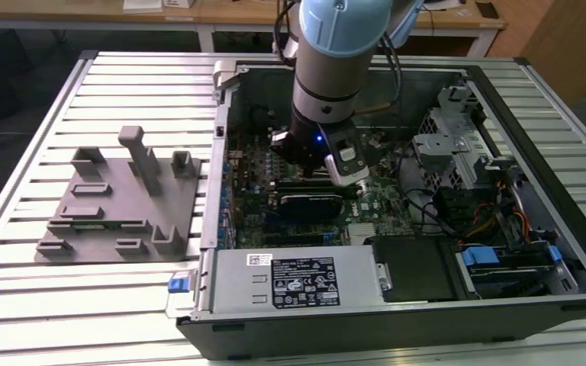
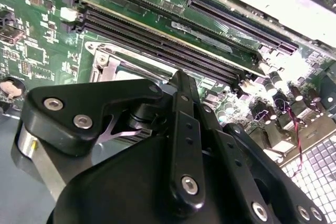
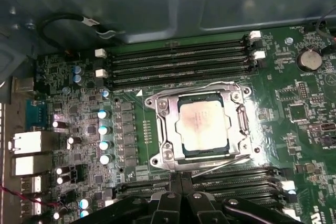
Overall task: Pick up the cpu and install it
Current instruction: 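Install the second cpu locking lever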
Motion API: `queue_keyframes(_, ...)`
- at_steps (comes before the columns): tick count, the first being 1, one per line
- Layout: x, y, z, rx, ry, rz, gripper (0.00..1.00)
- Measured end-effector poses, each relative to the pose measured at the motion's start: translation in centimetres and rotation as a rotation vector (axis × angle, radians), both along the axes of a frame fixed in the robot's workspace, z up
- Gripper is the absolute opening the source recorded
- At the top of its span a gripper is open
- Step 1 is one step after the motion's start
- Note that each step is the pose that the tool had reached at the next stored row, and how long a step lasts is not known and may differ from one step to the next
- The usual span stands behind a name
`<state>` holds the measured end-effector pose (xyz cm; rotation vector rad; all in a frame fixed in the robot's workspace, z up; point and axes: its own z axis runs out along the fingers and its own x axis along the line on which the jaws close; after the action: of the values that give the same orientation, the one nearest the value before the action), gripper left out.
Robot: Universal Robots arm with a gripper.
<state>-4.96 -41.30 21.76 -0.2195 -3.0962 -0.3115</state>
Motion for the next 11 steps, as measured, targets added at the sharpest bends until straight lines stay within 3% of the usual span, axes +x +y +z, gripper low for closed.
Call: queue_keyframes(11, -0.34, -0.16, -0.83, 0.0264, 0.0000, 0.000, 0.11)
